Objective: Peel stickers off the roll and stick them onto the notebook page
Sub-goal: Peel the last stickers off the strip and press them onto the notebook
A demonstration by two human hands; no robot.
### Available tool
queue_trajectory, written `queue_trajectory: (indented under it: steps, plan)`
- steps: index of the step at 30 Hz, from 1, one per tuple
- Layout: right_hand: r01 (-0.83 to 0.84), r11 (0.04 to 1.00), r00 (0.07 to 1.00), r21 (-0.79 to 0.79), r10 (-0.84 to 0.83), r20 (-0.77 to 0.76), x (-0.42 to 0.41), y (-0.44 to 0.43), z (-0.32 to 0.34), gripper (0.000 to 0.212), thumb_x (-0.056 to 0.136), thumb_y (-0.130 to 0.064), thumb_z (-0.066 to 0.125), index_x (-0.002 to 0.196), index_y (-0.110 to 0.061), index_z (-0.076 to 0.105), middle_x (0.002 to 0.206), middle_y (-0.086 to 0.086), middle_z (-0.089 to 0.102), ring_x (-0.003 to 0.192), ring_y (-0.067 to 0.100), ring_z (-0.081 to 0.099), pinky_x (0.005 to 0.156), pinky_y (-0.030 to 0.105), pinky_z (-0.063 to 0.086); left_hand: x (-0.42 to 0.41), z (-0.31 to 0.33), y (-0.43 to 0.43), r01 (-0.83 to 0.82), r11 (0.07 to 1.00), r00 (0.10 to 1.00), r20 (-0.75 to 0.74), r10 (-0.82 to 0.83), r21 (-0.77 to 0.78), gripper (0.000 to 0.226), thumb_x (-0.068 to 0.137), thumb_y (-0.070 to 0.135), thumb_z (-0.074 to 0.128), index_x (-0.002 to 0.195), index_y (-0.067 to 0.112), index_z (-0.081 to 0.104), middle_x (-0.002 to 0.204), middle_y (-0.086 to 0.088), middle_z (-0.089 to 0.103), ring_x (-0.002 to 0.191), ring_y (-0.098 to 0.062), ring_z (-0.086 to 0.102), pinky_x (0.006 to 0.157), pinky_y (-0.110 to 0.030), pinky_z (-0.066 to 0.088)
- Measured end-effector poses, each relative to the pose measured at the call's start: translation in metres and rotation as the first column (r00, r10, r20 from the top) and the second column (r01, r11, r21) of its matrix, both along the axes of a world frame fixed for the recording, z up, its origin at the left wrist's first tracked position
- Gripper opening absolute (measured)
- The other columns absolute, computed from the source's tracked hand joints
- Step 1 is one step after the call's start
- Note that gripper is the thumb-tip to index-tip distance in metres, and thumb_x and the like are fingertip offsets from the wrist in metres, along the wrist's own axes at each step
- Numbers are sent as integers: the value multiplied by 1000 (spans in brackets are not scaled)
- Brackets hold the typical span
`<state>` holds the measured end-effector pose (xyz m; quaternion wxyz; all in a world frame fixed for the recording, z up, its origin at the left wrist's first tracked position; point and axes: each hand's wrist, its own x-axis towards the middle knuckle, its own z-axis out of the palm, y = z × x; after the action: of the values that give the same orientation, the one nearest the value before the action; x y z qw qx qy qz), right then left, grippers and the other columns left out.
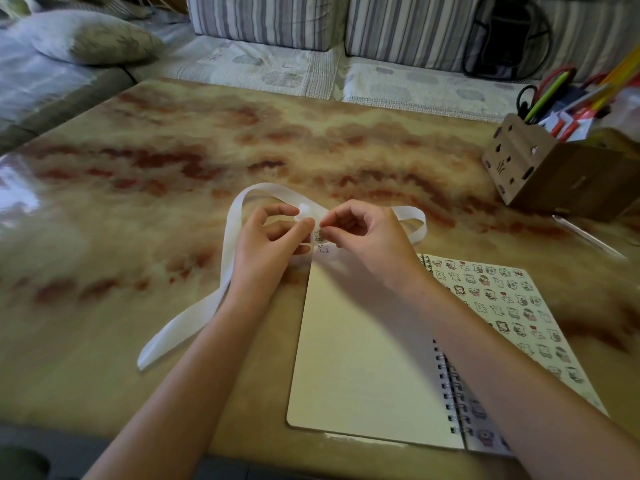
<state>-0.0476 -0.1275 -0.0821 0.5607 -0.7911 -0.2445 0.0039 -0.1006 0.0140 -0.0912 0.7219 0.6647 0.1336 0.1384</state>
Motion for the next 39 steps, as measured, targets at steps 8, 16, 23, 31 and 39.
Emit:
queue_trajectory:
  steps: [8, 16, 23, 31, 39]
  plan:
    - [9, 998, 999, -69, -6, 43, -1, -1, 1, 4, 83, -5, 69, 83, -10, 69, 70, -7, 65, 63, 1, 56, 66, 15, 47, -1, -1, 0, -11, 1000, 1000, 7, 10, 30, 22, 82, 14, 72, 100, 16, 60, 75, -2, 73, 65, -15, 70, 77, -38, 57]
    - [1, 1000, 1000, 14, 0, -31, -3, -4, -1, 4, 83, -8, 70, 84, -12, 71, 73, -7, 68, 65, 3, 59, 70, 22, 50, 0, -2, 0, 6, 1000, 1000, 18, -5, -4, 28, 83, 15, 71, 108, 15, 59, 72, -1, 72, 63, -9, 69, 72, -32, 57]
    - [28, 999, 1000, 16, -28, -11, -6, -5, 1, 8, 78, -12, 76, 84, -14, 72, 77, -5, 71, 69, 6, 61, 69, 29, 52, -1, 1, 0, 43, 998, 998, 50, -41, -51, 27, 84, 11, 69, 109, 16, 60, 76, -2, 74, 68, -11, 71, 68, -21, 56]
    - [44, 999, 999, 28, -44, -1, -6, -6, -1, 8, 77, -13, 77, 85, -12, 73, 79, 1, 73, 68, 9, 62, 66, 29, 51, -3, 2, 0, 104, 992, 991, 97, -97, -70, 39, 82, 3, 70, 117, 9, 56, 83, -9, 72, 73, -15, 71, 70, -21, 55]
    - [40, 999, 999, 15, -40, 23, -8, -5, -3, 8, 77, -17, 78, 81, -19, 72, 75, -7, 71, 65, 2, 62, 66, 25, 52, -3, 2, -1, 93, 995, 993, 83, -89, -48, 40, 81, 5, 71, 118, 8, 55, 88, -13, 71, 75, -17, 72, 71, -22, 56]
